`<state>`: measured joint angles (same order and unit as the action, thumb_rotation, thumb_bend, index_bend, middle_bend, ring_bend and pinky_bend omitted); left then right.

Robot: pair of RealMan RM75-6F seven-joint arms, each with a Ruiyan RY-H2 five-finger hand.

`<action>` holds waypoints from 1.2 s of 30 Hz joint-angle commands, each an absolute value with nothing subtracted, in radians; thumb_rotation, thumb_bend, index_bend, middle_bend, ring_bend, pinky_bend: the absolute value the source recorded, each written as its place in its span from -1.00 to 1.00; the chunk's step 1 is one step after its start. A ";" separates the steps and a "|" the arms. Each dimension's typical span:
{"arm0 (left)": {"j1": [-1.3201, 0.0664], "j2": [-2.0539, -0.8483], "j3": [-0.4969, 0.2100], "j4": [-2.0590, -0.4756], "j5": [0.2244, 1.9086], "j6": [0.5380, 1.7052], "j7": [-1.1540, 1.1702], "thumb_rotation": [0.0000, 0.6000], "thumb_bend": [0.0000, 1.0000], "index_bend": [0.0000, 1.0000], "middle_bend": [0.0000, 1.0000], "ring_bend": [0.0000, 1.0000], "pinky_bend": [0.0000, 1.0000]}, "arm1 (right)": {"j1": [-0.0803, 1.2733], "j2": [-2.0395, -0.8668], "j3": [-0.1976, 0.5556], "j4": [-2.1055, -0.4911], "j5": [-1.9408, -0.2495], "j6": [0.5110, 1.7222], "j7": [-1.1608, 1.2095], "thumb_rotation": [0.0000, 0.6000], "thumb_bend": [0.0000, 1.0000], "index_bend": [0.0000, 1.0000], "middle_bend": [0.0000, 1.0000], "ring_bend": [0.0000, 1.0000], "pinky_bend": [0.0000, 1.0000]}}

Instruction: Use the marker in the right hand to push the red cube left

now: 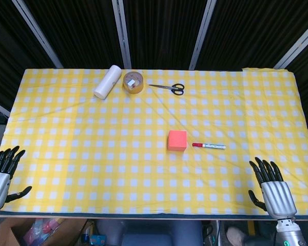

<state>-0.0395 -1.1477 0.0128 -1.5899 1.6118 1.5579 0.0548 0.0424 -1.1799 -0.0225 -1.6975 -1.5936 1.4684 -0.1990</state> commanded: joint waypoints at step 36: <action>-0.056 -1.144 0.014 -1.596 1.618 1.537 0.040 1.00 -1.00 -1.00 -1.00 -1.00 -1.00 | 0.380 -1.501 0.269 -1.668 -1.097 1.193 -0.541 1.00 -0.15 -0.26 -0.76 -1.00 -0.91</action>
<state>-0.0554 -1.1438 0.0140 -1.5951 1.6191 1.5385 0.0402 0.3507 -1.4654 0.2493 -1.7030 -1.1308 1.2109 -0.5147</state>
